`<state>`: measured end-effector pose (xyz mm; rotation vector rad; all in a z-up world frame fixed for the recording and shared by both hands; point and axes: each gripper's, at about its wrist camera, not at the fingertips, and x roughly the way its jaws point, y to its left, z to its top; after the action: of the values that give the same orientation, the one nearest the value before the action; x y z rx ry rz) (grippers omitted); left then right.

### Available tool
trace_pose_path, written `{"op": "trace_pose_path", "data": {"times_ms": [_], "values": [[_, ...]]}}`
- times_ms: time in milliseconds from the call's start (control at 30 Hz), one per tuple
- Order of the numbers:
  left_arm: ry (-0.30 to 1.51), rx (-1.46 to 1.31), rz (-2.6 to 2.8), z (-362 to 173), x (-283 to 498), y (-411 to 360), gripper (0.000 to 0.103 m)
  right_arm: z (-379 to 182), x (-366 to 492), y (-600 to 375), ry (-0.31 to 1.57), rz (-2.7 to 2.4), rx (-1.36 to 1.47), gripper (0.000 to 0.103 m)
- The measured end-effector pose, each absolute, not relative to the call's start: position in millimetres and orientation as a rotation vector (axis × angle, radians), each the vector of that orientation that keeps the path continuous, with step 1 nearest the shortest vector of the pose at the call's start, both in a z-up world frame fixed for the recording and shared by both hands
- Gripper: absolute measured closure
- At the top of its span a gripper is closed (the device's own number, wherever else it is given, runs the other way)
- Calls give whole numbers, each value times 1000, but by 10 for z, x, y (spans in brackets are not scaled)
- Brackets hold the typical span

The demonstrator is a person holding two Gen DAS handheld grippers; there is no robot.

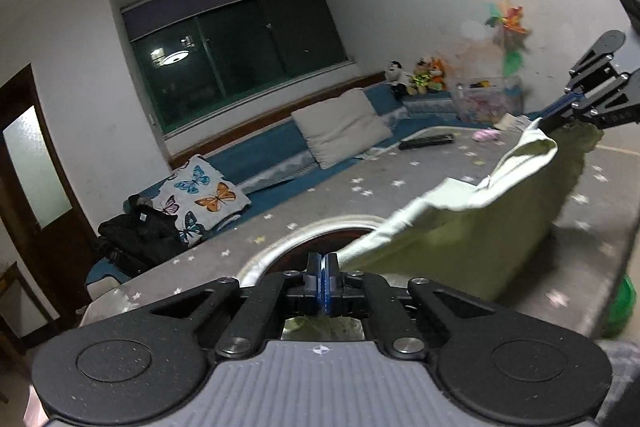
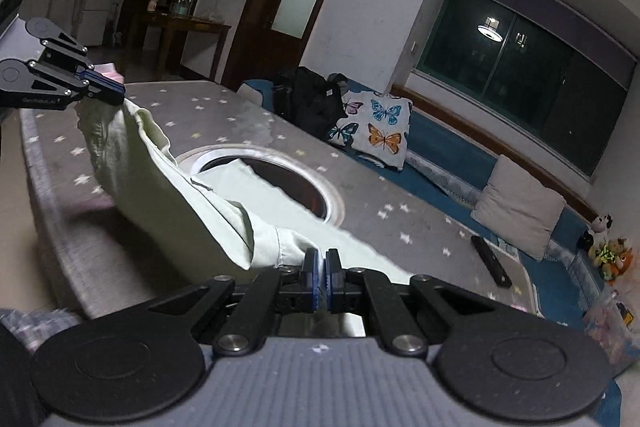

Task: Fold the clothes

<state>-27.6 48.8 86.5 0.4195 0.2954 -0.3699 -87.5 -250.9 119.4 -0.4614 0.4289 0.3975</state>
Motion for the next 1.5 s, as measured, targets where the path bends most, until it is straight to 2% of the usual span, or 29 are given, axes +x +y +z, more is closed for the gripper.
{"op": "trace_pose_path", "data": {"times_ms": [367,667,800,867,1000,1167,1300,1500], "values": [[419,376,-319,711,1384,367,102,1074,565,-2496,503,372,-455,100],[615,268,-263,31,2470,422,101,334,1720,-2657,666,291,-273,98],[661,181,-224,-116,2541,613,97,94,1880,-2814,678,255,-146,95],[656,142,-230,-63,2460,737,97,100,1854,-2891,670,254,-111,89],[650,93,-234,94,2227,868,90,208,1676,-3041,625,220,-91,74],[633,50,-321,274,1802,796,90,321,1456,-3136,602,209,-59,74],[652,62,-415,291,1555,563,90,218,1440,-2947,678,307,-93,76],[711,144,-423,47,1453,380,90,-3,1763,-2672,738,378,-62,76]]}}
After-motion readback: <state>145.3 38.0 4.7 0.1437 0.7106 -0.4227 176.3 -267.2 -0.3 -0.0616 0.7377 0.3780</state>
